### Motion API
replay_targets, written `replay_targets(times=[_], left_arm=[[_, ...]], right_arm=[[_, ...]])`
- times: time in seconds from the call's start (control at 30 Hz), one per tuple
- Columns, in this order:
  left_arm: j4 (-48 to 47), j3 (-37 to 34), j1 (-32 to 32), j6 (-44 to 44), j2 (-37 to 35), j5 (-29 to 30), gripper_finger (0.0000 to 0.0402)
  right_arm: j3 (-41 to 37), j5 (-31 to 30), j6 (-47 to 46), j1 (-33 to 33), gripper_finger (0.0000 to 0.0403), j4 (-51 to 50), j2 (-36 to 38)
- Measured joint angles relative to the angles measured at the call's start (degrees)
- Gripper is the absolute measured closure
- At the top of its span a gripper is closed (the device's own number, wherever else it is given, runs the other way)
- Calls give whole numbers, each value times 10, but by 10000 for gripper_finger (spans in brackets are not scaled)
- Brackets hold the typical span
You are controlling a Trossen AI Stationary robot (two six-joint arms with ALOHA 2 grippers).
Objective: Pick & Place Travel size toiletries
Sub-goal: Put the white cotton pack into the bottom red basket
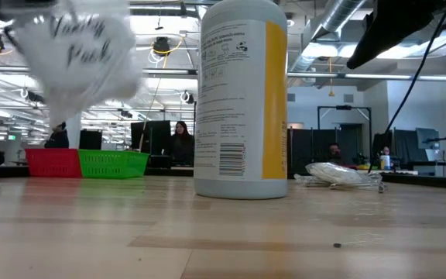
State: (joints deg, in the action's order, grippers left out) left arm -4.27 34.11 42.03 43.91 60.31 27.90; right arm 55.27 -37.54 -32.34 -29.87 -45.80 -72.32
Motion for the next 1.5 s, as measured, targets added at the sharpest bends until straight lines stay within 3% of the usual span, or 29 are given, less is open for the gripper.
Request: replay_targets(times=[0.27,0.73,1.27,1.5], left_arm=[[41,33,-27,-61,0,1,401],[44,120,-88,-191,1,-5,401],[42,212,-195,-290,92,-84,401],[38,245,-221,-327,108,-108,401]], right_arm=[[0,0,17,0,277,26,0],[0,0,180,24,277,203,0],[0,2,376,60,277,428,0],[0,60,431,60,277,494,0]])
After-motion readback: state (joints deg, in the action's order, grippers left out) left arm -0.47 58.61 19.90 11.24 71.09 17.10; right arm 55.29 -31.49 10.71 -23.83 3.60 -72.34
